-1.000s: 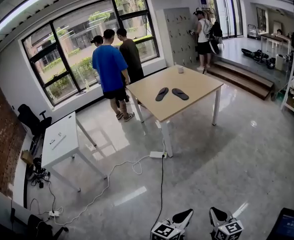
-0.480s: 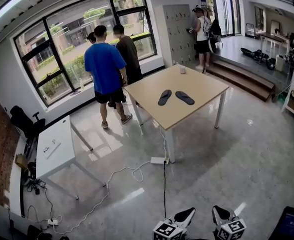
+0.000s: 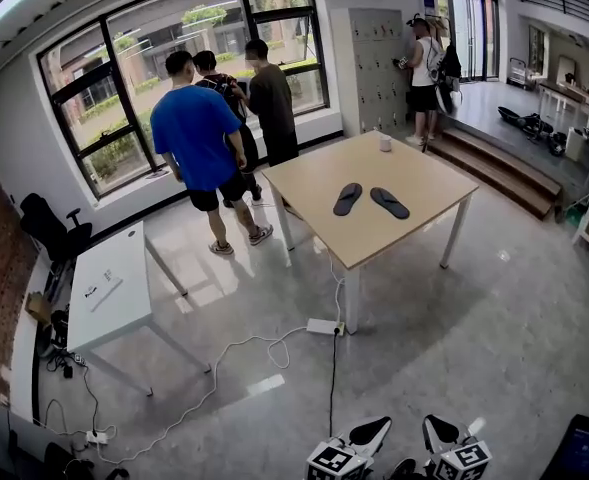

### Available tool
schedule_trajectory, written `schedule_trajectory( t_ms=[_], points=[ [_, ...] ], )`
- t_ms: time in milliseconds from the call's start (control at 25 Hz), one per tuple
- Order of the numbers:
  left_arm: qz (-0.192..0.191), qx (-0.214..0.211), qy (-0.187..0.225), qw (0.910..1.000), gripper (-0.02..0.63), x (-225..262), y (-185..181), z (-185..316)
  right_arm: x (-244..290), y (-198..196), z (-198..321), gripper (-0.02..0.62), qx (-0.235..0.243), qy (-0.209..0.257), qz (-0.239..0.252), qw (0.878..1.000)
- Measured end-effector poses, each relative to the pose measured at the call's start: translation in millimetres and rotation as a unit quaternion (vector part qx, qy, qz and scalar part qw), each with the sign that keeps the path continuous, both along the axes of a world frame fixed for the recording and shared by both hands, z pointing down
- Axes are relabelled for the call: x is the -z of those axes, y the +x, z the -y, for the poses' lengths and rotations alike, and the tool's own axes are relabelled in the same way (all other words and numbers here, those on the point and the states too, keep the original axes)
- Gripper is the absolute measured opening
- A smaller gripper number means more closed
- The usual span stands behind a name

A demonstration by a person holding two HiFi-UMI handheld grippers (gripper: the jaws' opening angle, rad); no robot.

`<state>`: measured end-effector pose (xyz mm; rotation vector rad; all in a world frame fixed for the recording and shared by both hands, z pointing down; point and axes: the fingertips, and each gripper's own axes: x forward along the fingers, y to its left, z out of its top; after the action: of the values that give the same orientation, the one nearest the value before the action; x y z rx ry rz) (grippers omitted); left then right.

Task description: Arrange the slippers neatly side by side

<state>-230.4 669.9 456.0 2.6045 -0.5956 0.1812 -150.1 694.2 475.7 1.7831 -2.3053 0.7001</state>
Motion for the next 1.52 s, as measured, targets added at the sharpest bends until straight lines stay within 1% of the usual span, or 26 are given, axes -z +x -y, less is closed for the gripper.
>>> schedule_trajectory(
  t_ms=[240,480,640,880,1120,1280,1440,1520],
  points=[
    [0.011,0.016,-0.004,0.9998,0.003,-4.7,-2.8,22.1,-6.2,-1.6,26.3,0.011,0.013,-0.005,0.014,1.000],
    [0.039,0.033,0.020,0.9985,0.003,-1.0,12.2,63.5,-6.3,13.7,72.9,0.011,0.028,0.016,0.031,0.999],
    [0.051,0.035,0.030,0.9976,0.003,1.9,40.9,93.1,-7.7,45.0,106.5,0.011,0.024,0.025,0.039,0.999],
    [0.058,0.040,0.019,0.9973,0.003,0.5,86.4,128.6,-12.7,92.9,139.9,0.011,0.024,0.029,0.047,0.998],
    [0.068,0.041,0.018,0.9967,0.003,0.9,127.2,155.3,-12.8,133.4,167.8,0.011,0.024,0.023,0.056,0.998],
    [0.064,0.047,0.015,0.9967,0.003,-0.3,152.4,170.7,-15.5,158.5,184.1,0.011,0.021,0.022,0.066,0.997],
    [0.057,0.069,0.007,0.9959,0.003,8.2,171.3,183.0,-16.7,178.4,194.9,0.011,0.025,0.031,0.064,0.997],
    [0.051,0.066,-0.001,0.9965,0.003,4.9,180.8,183.0,-19.7,186.0,197.7,0.011,0.030,0.033,0.062,0.997]
  ],
)
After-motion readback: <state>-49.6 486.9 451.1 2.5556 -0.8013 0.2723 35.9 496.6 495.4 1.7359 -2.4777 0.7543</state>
